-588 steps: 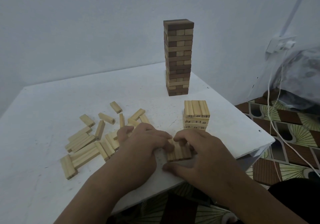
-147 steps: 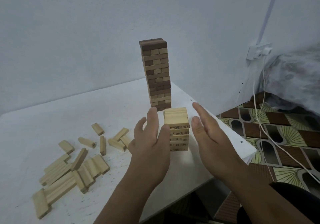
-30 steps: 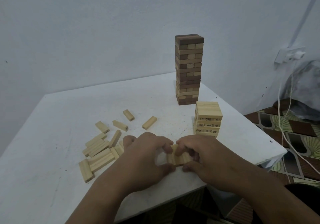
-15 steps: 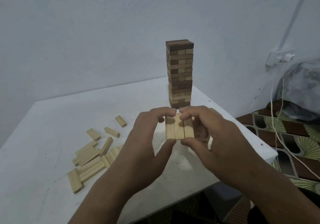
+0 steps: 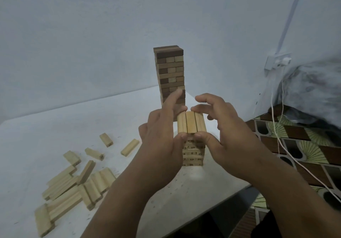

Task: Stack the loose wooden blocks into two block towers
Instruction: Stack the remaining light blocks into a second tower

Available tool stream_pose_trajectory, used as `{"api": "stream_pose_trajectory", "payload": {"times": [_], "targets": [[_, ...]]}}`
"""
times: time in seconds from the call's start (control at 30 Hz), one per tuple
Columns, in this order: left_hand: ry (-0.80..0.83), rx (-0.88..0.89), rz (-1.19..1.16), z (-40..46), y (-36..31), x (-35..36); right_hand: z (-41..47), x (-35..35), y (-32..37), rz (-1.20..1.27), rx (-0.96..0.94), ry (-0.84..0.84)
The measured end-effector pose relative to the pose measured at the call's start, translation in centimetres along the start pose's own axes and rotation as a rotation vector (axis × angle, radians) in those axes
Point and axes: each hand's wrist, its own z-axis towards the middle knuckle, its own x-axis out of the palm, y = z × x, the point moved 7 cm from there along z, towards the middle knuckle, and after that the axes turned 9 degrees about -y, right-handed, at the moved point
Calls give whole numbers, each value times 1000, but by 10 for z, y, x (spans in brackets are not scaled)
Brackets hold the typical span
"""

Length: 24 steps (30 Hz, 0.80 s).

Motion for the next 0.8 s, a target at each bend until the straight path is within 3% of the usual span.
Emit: {"api": "stream_pose_trajectory", "payload": {"times": [0.27, 0.53, 0.8], "targets": [[19, -35, 39, 1, 11, 6, 2, 1, -14, 9, -5, 37], [-183, -135, 73, -14, 23, -12, -12, -25, -23, -4, -104, -230], [-207, -169, 101, -15, 23, -9, -14, -13, -23, -4, -98, -247]]}}
